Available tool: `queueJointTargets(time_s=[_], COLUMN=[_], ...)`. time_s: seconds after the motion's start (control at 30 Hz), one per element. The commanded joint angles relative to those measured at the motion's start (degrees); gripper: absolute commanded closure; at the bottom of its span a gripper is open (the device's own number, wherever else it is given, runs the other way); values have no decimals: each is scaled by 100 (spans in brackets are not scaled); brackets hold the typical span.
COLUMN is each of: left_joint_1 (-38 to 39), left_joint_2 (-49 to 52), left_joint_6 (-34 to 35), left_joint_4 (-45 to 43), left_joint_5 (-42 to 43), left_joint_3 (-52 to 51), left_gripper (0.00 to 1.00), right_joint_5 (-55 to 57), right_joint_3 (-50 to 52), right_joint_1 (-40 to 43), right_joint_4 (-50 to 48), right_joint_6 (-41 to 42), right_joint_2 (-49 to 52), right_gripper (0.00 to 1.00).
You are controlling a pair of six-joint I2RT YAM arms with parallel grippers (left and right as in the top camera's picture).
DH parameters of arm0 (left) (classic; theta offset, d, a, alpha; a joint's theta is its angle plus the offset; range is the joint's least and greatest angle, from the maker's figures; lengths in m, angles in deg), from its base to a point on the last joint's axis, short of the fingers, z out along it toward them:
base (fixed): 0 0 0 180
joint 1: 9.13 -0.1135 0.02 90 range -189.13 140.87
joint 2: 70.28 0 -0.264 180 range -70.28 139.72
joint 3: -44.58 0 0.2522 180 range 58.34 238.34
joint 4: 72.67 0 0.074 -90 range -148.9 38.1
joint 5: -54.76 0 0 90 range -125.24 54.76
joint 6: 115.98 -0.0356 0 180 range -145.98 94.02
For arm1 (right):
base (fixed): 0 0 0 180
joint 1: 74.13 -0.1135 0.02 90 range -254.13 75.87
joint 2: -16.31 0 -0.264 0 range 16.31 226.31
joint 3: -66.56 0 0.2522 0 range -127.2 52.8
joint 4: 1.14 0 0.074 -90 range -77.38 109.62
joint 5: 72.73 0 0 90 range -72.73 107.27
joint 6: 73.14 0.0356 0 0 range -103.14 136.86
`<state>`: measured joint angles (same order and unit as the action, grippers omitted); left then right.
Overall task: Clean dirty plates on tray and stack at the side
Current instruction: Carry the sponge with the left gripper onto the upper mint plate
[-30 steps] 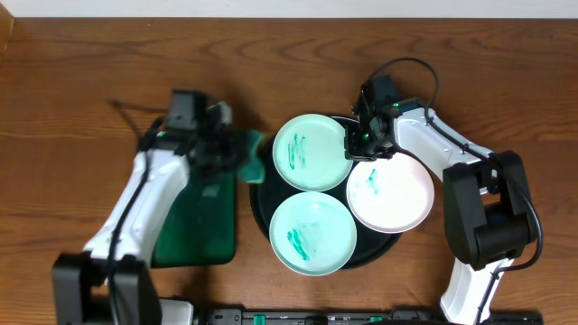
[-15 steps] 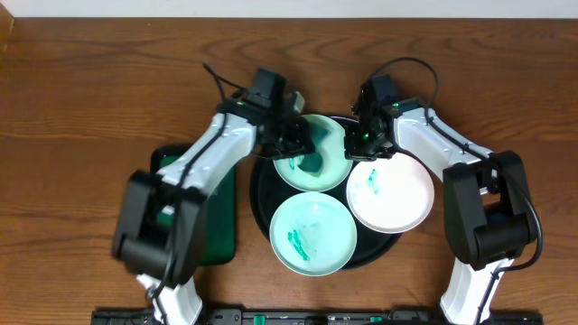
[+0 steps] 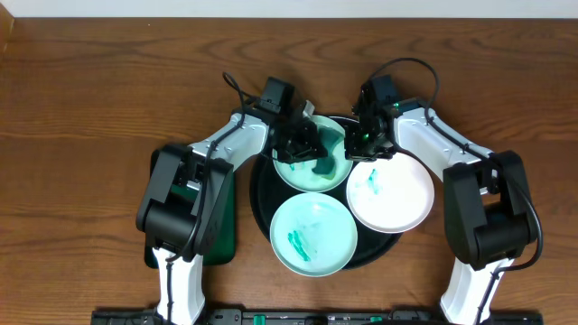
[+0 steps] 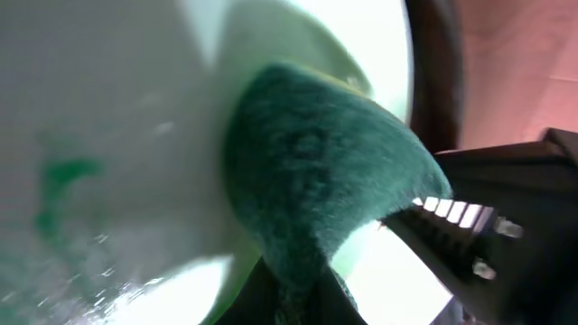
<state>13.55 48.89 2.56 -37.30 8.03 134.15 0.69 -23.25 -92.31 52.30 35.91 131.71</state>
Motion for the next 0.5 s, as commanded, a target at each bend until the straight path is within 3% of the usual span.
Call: queueJointTargets(time_s=[0.0,0.47], left_joint_1=[-22,-35], left_joint_2=[68,68], left_joint_6=[46,-9], left_joint_4=[380,2374], left_joint_5=[-1010,-4511], left_joint_3=[94,651], left_gripper=[93,93], right_joint_5=[-44,-42], right_joint_3=[42,42], right_joint_1=[-20,-20], right_joint_4=[42,42], right_joint_6=[-90,-87], right_joint_2=[7,7], right_gripper=[99,99])
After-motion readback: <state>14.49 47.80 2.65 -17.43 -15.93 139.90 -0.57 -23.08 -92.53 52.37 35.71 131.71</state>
